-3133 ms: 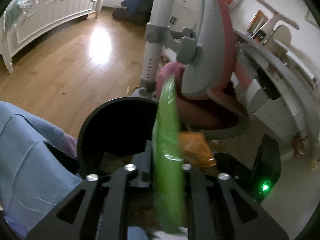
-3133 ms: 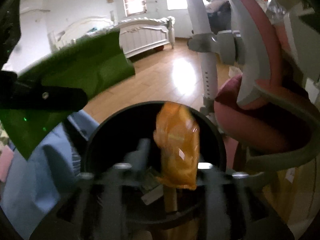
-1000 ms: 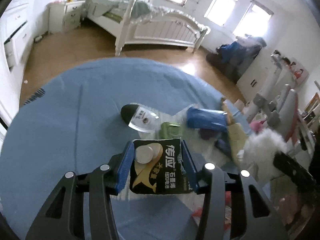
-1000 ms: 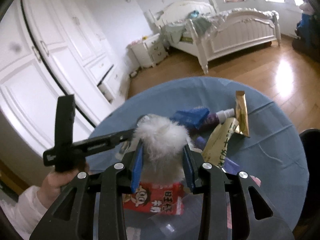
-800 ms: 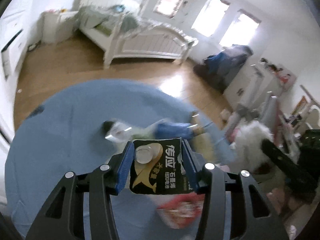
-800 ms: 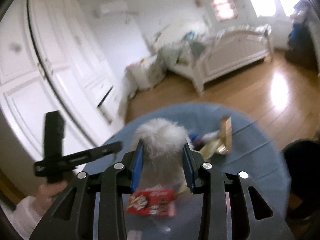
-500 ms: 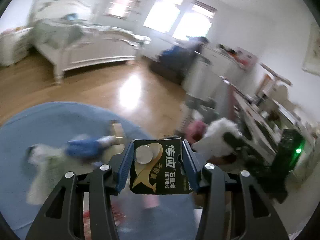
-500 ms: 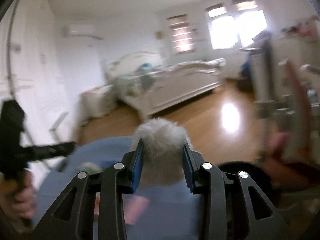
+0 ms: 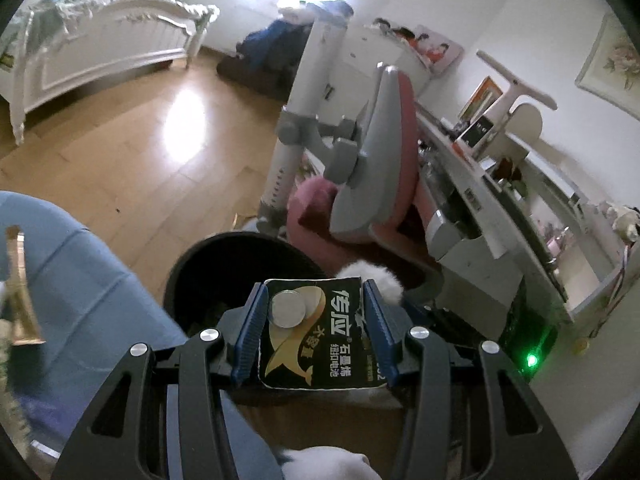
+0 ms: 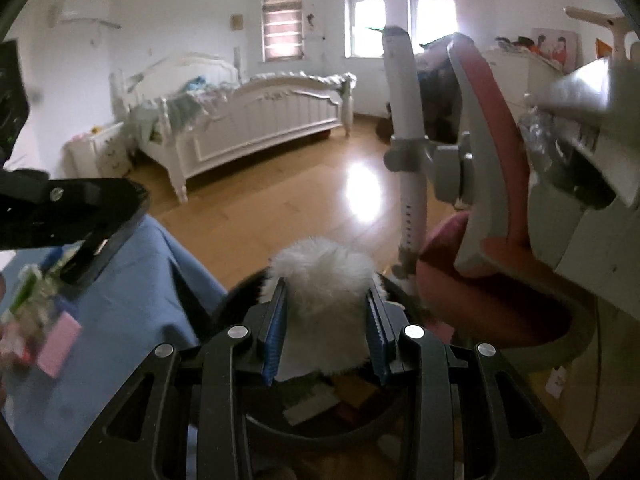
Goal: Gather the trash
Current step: 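Carry the packet and fluffy ball over the black bin and release both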
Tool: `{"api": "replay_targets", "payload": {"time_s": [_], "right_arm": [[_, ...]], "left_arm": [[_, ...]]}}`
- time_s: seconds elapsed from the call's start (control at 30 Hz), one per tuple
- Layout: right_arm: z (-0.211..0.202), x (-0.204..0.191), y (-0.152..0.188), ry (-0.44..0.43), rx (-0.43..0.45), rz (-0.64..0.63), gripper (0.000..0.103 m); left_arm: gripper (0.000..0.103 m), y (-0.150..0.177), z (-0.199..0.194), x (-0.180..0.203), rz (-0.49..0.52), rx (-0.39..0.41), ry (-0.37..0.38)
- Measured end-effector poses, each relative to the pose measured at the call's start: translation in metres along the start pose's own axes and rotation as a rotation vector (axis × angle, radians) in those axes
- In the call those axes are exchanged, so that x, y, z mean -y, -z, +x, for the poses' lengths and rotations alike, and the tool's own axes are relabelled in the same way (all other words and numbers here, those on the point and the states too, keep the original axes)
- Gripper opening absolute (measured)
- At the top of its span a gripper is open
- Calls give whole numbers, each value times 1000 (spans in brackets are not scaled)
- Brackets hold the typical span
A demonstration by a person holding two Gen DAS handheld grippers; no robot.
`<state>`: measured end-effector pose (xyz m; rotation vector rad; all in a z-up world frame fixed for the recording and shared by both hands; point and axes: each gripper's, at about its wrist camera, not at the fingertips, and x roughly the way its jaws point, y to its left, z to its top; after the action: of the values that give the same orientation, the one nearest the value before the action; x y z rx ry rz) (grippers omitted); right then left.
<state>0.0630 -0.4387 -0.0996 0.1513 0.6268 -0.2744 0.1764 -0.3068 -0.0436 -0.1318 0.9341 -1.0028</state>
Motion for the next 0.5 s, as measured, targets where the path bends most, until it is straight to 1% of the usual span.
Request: {"api": "replay_targets", "payload": {"time_s": [0.2,0.23,0.27,0.3,0.33,0.37,0.4,0.43,0.5], "right_arm": [[19,2,2,1,-14,0,36],[25,3,2,9,-17,-6,36],[27,3,2,13,-19,-11,38],[33,3,2,13,-26,-18,47],[35,3,1,11,-31,-20,58],[36,4,1,11,-31,-20,67],[35,4,2,12,-20,-20,80],[34,4,2,12,-12,-21,81],[32,3,2,16,-15,-23,81]], "left_arm": [[49,-7,25,-4,-6,-43,-5],[53,-8,27,-5,-7,-48,-12],[55,-9,29,-5,-7,-50,-24],[58,-11,32,-5,-6,-51,-35],[64,-12,33,-5,-4,-49,-44],[76,-14,33,-6,-5,-45,-50],[82,-15,32,-7,-8,-42,-54],[88,-15,29,-8,-13,-32,-53],[88,-15,22,-9,-12,-20,-49]]}}
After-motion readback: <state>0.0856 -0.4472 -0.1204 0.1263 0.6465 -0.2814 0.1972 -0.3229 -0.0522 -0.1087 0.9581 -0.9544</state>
